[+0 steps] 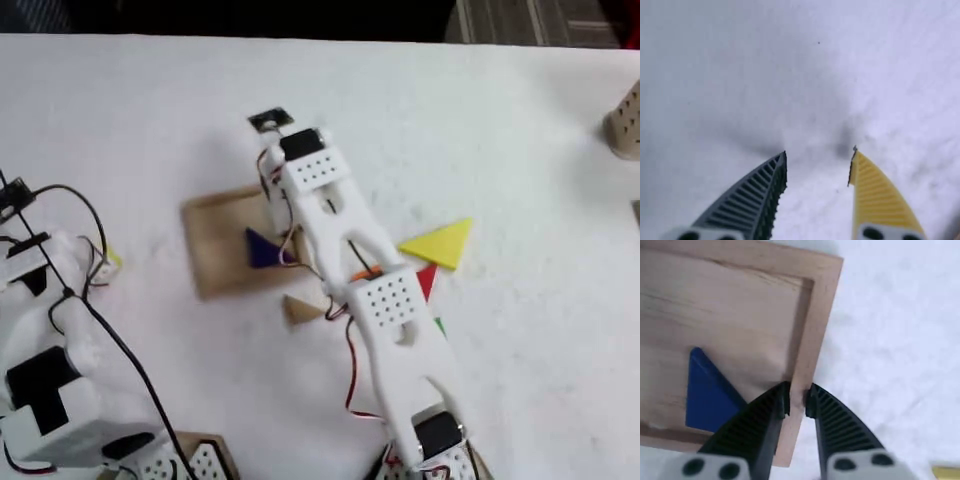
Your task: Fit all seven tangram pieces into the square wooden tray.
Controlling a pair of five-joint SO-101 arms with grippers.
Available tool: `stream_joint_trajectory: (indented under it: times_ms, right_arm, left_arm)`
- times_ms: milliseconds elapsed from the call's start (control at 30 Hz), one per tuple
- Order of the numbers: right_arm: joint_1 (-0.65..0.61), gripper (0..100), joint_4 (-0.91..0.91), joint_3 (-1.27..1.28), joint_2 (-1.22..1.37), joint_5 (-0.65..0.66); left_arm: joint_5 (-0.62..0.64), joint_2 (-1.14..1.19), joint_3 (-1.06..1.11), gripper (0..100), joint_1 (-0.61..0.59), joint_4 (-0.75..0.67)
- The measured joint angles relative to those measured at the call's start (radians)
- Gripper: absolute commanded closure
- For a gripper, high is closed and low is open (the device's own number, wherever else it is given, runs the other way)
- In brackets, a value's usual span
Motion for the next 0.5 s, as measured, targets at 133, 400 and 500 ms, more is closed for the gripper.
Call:
stream_joint_trajectory:
  times_ms: [133,400,500]
  right_arm:
    - [0.014,98.2,-0.021,0.270,-0.169,0.000]
    - [0.123,98.1,-0.390,0.987,-0.655,0.003]
    - [0.143,98.1,-0.572,1.263,-0.832,0.003]
  left_arm:
    - [0.000,0.000,0.000,77,0.000,0.000]
    - [0.000,0.000,0.000,77,0.000,0.000]
    - [-0.012,0.000,0.000,77,0.000,0.000]
